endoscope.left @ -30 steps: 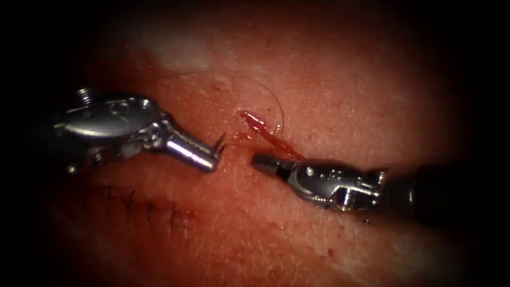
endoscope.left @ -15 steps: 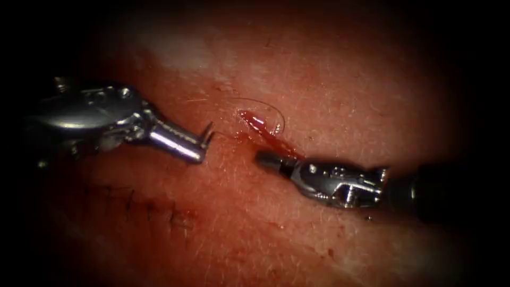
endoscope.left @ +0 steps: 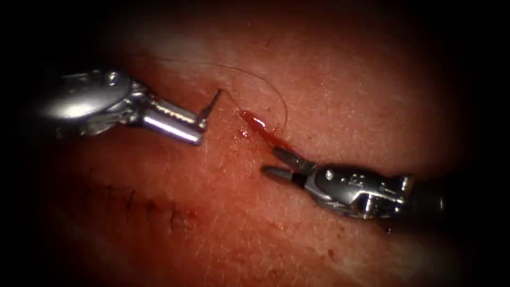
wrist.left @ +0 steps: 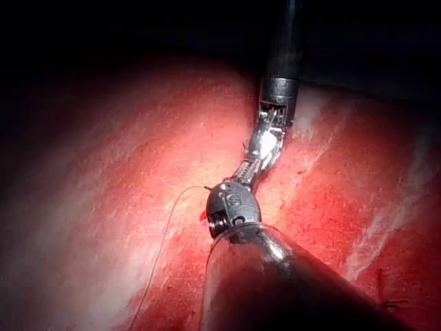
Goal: Wound Closure
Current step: Use the right gripper to pull the suture through the skin
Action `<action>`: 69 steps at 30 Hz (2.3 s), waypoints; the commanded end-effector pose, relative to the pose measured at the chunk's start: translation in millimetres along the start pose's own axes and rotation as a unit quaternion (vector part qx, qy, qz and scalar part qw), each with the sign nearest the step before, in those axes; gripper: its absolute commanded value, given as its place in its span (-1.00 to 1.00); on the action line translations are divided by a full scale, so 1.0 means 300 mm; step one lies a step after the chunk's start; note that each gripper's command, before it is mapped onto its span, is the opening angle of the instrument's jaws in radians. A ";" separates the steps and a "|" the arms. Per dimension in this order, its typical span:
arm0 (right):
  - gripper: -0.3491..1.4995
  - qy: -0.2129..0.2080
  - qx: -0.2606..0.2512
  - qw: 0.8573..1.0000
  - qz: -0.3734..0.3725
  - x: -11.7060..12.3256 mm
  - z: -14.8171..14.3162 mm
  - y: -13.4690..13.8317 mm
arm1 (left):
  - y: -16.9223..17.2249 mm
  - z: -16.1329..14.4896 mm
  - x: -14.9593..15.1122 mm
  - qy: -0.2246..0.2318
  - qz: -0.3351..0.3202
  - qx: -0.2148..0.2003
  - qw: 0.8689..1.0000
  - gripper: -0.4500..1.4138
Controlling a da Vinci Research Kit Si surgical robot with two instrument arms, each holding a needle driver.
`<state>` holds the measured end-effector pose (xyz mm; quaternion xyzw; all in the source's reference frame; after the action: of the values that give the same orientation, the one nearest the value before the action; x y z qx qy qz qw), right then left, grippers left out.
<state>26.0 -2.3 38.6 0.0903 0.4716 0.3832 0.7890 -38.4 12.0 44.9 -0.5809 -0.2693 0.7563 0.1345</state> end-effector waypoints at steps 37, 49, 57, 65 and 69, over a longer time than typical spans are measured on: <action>-1.00 0.010 0.027 0.998 -0.064 0.0047 0.0061 -0.0144 | 0.012 -0.005 0.000 0.010 0.017 -0.005 1.000 -1.00; -1.00 0.007 0.088 0.994 -0.063 0.0119 0.0030 -0.0464 | 0.016 -0.004 -0.021 0.045 0.033 0.062 0.996 -1.00; 0.53 0.027 0.042 0.997 -0.066 0.0138 0.0035 -0.0410 | 0.013 -0.007 -0.021 0.052 0.027 0.090 0.994 -1.00; 0.60 0.025 0.018 0.993 -0.114 0.0106 -0.0064 -0.0283 | 0.013 -0.026 -0.027 0.045 0.019 0.138 0.989 -1.00; 0.62 0.008 -0.003 0.986 -0.168 0.0102 -0.0075 -0.0237 | 0.013 -0.034 -0.030 0.041 0.016 0.155 0.987 -1.00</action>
<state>28.1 -5.2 31.2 0.0021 0.4833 0.2450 0.8405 -24.9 7.5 47.6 -0.5858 -0.1291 0.7680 0.2245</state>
